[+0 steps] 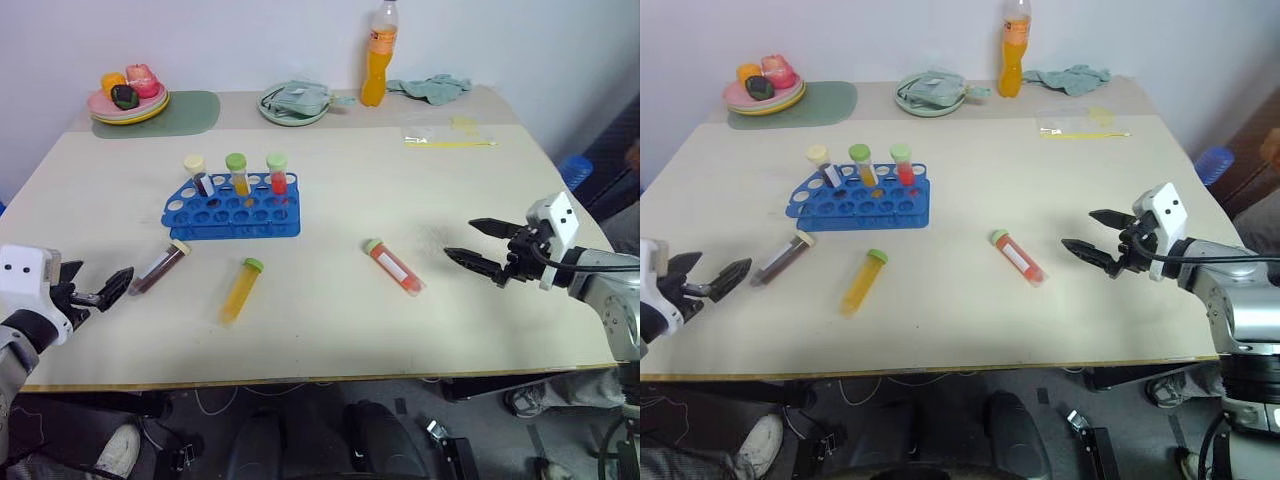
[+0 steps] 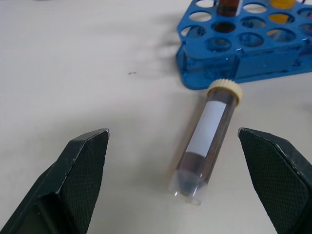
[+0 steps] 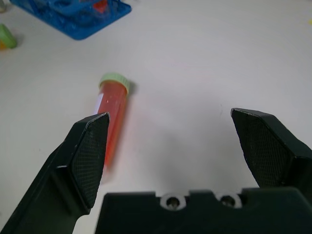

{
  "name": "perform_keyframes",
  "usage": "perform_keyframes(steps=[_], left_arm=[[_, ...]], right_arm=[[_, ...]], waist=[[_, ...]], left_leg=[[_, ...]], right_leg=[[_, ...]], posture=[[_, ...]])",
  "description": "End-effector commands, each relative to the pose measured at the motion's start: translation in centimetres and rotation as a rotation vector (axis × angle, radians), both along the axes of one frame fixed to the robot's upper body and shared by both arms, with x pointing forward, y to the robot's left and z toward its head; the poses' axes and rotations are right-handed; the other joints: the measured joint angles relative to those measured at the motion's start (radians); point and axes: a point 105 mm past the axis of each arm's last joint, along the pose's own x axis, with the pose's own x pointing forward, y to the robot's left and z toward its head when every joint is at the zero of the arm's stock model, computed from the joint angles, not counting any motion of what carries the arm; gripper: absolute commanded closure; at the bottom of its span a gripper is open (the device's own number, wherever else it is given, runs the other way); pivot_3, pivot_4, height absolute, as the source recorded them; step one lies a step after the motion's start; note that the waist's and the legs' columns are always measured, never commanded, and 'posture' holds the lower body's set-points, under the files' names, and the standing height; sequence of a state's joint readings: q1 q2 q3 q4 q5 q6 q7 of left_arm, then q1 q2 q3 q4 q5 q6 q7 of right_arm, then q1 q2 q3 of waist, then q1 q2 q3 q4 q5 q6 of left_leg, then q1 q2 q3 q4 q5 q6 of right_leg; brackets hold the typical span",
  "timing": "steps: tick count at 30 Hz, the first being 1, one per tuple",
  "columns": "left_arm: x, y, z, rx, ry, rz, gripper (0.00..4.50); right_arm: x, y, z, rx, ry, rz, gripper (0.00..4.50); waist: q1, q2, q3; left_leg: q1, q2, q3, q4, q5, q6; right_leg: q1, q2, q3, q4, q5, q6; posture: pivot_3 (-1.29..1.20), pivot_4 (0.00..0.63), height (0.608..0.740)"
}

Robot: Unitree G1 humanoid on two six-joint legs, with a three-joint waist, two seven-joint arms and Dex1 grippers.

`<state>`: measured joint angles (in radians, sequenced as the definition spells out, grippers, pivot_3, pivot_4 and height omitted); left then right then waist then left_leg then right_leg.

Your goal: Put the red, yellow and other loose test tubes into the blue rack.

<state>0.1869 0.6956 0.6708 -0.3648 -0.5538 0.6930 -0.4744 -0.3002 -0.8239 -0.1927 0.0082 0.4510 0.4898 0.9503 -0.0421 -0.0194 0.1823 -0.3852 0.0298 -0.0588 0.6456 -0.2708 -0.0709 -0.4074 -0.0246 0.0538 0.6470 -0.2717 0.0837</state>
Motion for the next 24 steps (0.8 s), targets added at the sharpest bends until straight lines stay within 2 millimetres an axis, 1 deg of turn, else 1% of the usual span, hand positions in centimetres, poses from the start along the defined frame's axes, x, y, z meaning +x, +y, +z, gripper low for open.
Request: perform_keyframes(steps=[1, 4, 8, 11, 13, 17, 19, 21, 23, 24], left_arm=[[-0.6, 0.0, 1.3, 0.027, -0.043, 0.012, 0.14], [-0.8, 0.3, 1.5, 0.029, -0.042, 0.02, 0.14], [-0.8, 0.8, 2.1, 0.035, -0.056, 0.033, 0.14], [-0.5, 0.3, 2.2, 0.03, -0.067, 0.022, 0.14], [-0.1, -0.2, 1.9, 0.015, -0.069, 0.003, 0.14], [1.4, -2.7, 2.1, -0.011, -0.078, -0.111, 0.14], [2.4, -4.1, 2.2, -0.025, -0.091, -0.166, 0.14], [3.0, -6.3, 2.6, -0.041, -0.105, -0.255, 0.14], [3.4, -8.9, 3.1, -0.051, -0.117, -0.363, 0.14], [3.4, -9.8, 3.2, -0.044, -0.118, -0.408, 0.14]], right_arm=[[0.2, 0.5, 0.9, -0.003, -0.037, 0.014, 0.1], [0.4, 1.0, 1.2, 0.009, -0.05, 0.013, 0.1], [0.7, 1.5, 1.0, 0.018, -0.055, 0.002, 0.1], [0.8, 1.7, 0.3, 0.018, -0.042, -0.014, 0.1], [0.6, 1.9, -0.1, 0.011, -0.039, -0.029, 0.1], [-0.3, 2.2, 1.3, -0.027, -0.06, -0.048, 0.1], [-0.5, 2.2, 1.3, -0.061, -0.052, -0.06, 0.1], [-1.0, 2.8, 1.8, -0.081, -0.039, -0.044, 0.1], [-1.8, 4.2, 2.5, -0.075, -0.008, 0.002, 0.1], [-2.1, 4.7, 2.5, -0.082, 0.009, 0.019, 0.1]], waist=[[0.0, 0.0, 0.0], [0.0, 0.0, 0.0], [0.0, 0.0, 0.0], [0.002, 0.0, 0.0], [0.002, 0.0, 0.0], [0.005, 0.0, 0.0], [0.006, 0.0, 0.0], [0.006, 0.0, 0.0], [0.006, 0.0, 0.0], [0.005, 0.0, 0.0]], left_leg=[[0.0, 0.0, 0.0, 0.0, 0.0, 0.0], [0.0, 0.0, 0.0, 0.0, 0.0, 0.0], [0.0, 0.0, 0.0, 0.0, 0.0, 0.0], [0.0, 0.0, 0.0, 0.0, 0.0, 0.0], [0.0, 0.0, 0.0, 0.0, 0.0, 0.0], [-0.001, 0.0, 0.0, 0.0, 0.0, 0.0], [-0.001, 0.0, 0.0, 0.001, 0.0, 0.0], [-0.001, 0.0, 0.0, 0.001, 0.0, 0.0], [-0.001, 0.0, 0.0, 0.001, 0.0, 0.0], [-0.001, 0.0, 0.0, 0.001, 0.0, 0.0]], right_leg=[[0.0, 0.0, 0.0, 0.0, 0.0, 0.0], [0.0, 0.0, 0.0, 0.0, 0.0, 0.0], [0.0, 0.0, 0.0, 0.0, 0.0, 0.0], [0.0, 0.0, 0.0, 0.0, 0.0, 0.0], [0.0, 0.0, 0.0, 0.0, 0.0, 0.0], [0.0, 0.0, 0.0, 0.0, 0.0, 0.0], [0.0, 0.0, 0.0, 0.0, 0.0, 0.0], [0.0, 0.0, 0.0, 0.0, 0.0, 0.0], [0.0, 0.0, 0.0, 0.0, 0.0, 0.0], [0.0, 0.0, 0.0, 0.0, 0.0, 0.0]], posture=[[0.0, 0.15, 0.74], [0.0, 0.15, 0.74], [0.0, 0.15, 0.74], [0.0, 0.15, 0.74], [0.0, 0.15, 0.74], [0.0, 0.15, 0.74], [0.0, 0.15, 0.74], [0.0, 0.15, 0.74], [0.0, 0.15, 0.74], [0.0, 0.15, 0.74]])
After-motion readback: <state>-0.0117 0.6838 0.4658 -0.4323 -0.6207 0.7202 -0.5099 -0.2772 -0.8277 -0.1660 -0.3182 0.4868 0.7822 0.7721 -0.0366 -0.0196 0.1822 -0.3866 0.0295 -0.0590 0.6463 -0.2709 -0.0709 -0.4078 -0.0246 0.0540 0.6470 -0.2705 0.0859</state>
